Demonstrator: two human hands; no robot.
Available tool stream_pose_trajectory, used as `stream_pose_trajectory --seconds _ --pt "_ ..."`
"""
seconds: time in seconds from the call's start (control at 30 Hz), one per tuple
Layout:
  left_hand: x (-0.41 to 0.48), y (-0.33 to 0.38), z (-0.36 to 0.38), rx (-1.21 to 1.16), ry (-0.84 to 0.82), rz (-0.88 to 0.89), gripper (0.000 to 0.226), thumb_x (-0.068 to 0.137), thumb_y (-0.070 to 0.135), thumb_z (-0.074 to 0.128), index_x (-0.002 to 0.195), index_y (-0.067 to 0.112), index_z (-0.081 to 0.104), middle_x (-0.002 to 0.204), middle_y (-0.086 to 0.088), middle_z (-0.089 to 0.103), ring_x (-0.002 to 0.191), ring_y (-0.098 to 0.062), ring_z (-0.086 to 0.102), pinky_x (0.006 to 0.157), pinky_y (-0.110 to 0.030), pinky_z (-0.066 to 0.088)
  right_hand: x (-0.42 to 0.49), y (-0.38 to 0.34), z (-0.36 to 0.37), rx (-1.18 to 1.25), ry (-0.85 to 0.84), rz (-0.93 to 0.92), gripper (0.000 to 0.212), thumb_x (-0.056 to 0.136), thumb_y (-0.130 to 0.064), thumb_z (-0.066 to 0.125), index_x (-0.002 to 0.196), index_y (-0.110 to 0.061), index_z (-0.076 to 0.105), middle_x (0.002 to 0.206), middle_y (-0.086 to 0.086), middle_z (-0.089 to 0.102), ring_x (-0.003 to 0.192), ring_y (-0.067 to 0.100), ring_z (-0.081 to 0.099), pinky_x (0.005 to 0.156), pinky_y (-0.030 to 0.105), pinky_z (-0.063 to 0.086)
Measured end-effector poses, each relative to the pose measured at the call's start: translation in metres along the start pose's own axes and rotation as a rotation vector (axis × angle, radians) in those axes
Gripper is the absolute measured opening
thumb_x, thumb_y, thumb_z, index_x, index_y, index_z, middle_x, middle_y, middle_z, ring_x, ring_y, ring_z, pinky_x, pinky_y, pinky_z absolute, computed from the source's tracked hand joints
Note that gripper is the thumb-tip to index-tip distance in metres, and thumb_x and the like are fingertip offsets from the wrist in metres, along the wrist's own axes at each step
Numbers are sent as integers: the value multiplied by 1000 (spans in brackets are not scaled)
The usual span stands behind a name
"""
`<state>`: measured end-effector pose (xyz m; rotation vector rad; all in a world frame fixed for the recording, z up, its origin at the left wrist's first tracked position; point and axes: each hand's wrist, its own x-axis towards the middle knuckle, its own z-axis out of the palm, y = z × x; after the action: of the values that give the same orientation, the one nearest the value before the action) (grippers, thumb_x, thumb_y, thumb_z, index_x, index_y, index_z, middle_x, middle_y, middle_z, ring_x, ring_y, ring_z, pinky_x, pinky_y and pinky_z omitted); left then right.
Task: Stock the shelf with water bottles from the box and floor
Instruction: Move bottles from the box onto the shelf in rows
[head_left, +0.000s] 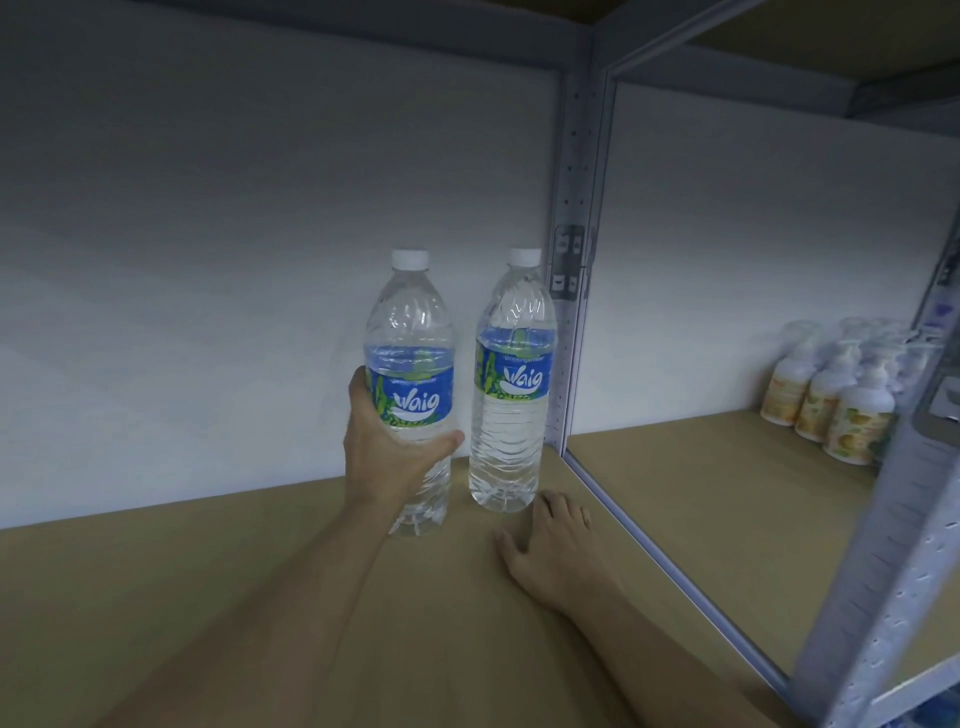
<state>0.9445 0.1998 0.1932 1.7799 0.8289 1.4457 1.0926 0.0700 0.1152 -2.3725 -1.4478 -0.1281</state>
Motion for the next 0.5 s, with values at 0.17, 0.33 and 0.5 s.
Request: stream_pose_trajectory --seconds 0.17,0.33,0.5 --pt "-16 -23 4 6 -10 -82 105 52 22 93 136 32 31 115 13 58 104 -11 58 91 -31 47 0 -1 0 2 -6 11 66 94 -58 36 140 -12 42 142 2 41 135 20 34 116 33 23" --pt "-15 -24 9 0 7 -68 98 56 18 91 135 27 33 111 17 54 100 -8 54 85 -24 40 1 -1 1 27 -5 16 63 94 -57 38 138 -12 43 141 2 42 133 21 34 115 32 23" --pt "-12 -30 10 -22 11 -71 97 57 18 91 134 28 34 104 26 53 99 -6 55 85 -22 41 1 0 2 24 -4 14 64 94 -58 38 139 -12 42 142 2 42 134 20 34 116 32 22"
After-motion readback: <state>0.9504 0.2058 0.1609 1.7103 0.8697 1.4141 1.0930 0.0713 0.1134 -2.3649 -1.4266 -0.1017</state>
